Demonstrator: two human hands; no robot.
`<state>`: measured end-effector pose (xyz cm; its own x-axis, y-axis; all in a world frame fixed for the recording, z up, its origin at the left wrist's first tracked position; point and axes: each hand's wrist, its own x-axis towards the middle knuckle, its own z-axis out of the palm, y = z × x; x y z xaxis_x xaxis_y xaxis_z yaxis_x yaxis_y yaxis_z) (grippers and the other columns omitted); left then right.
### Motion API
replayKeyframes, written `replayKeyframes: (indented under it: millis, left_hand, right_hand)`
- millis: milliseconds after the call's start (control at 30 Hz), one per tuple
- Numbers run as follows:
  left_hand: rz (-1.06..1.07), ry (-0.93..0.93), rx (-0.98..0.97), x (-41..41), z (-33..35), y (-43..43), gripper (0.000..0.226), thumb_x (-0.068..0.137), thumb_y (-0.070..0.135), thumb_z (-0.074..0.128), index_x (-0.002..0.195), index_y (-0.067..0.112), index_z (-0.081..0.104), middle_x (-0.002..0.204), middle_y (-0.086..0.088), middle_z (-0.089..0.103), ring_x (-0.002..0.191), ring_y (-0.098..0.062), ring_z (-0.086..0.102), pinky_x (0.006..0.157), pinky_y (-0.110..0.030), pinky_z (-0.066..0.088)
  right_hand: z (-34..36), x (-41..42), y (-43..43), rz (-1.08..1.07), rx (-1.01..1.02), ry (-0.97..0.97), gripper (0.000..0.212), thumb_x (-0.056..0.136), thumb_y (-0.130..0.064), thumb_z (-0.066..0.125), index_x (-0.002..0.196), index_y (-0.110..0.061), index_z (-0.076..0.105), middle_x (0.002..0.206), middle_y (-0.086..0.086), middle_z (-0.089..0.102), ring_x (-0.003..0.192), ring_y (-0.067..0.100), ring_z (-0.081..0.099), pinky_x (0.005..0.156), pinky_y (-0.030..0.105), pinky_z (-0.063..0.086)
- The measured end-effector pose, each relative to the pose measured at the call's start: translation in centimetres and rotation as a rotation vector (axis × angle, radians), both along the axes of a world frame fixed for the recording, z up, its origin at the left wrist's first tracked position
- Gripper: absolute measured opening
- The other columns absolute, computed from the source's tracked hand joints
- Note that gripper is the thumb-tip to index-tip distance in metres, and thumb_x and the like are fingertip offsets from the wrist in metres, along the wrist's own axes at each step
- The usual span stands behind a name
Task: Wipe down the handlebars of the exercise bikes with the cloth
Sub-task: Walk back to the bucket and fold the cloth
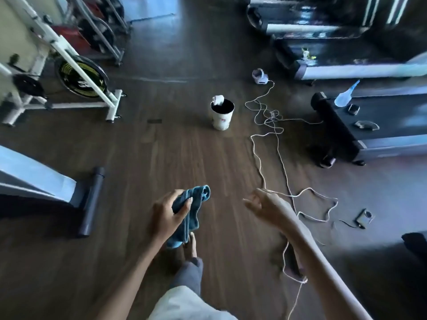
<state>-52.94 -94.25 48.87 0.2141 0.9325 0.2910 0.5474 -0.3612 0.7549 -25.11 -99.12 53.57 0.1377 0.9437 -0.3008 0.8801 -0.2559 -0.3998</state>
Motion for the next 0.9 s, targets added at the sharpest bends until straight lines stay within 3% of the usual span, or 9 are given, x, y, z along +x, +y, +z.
replayKeyframes:
  millis: [67,200,467,700,800,900]
  left_hand:
    - [-0.011,-0.006,0.012,1.2,-0.8,5.6,0.037,0.089,0.049,0.054,0.100,0.017,0.070,0.084,0.013,0.069,0.074,-0.001,0.064,0.070,-0.012,0.047]
    - [-0.034,-0.023,-0.002,3.7,-1.7,17.8,0.035,0.090,0.047,0.056,0.099,0.017,0.069,0.080,0.014,0.066,0.071,0.005,0.061,0.069,-0.011,0.045]
    - [-0.131,0.030,0.055,11.0,-0.3,38.9,0.030,0.090,0.041,0.058,0.097,0.014,0.070,0.083,0.013,0.065,0.076,0.000,0.059,0.074,-0.001,0.038]
    - [-0.114,0.063,0.069,19.9,-1.7,54.4,0.031,0.090,0.045,0.057,0.096,0.017,0.069,0.080,0.016,0.063,0.073,0.002,0.058,0.072,-0.005,0.041]
    - [-0.077,0.077,0.074,24.5,-1.9,60.5,0.031,0.091,0.048,0.055,0.098,0.020,0.069,0.082,0.014,0.066,0.071,0.000,0.062,0.069,-0.022,0.051]
    - [-0.027,0.098,0.096,28.8,-0.6,65.0,0.035,0.090,0.050,0.054,0.102,0.021,0.070,0.084,0.013,0.068,0.072,0.000,0.064,0.067,-0.025,0.053]
  right_hand:
    - [-0.5,1.4,5.6,0.007,-0.012,-0.023,0.033,0.091,-0.054,0.050,0.103,-0.025,0.060,0.110,-0.004,0.064,0.105,0.021,0.062,0.079,0.031,0.045]
    - [-0.6,3.6,16.1,0.003,-0.041,-0.059,0.031,0.093,-0.052,0.049,0.099,-0.023,0.058,0.109,-0.004,0.062,0.104,0.019,0.060,0.072,0.029,0.037]
    - [0.2,9.7,34.3,-0.104,-0.012,-0.097,0.034,0.093,-0.054,0.045,0.105,-0.026,0.059,0.110,-0.008,0.061,0.107,0.018,0.058,0.086,0.032,0.039]
    - [-1.5,17.7,49.7,-0.074,-0.022,-0.130,0.039,0.093,-0.057,0.044,0.112,-0.025,0.055,0.115,-0.004,0.058,0.110,0.020,0.057,0.089,0.032,0.041]
    - [-2.1,21.6,57.1,-0.064,0.001,0.000,0.032,0.092,-0.055,0.049,0.111,-0.031,0.058,0.112,-0.008,0.058,0.107,0.016,0.059,0.088,0.032,0.044]
    - [-2.3,24.2,64.5,-0.105,0.029,0.255,0.021,0.090,-0.050,0.056,0.090,-0.030,0.062,0.086,-0.013,0.062,0.089,0.013,0.063,0.081,0.033,0.051]
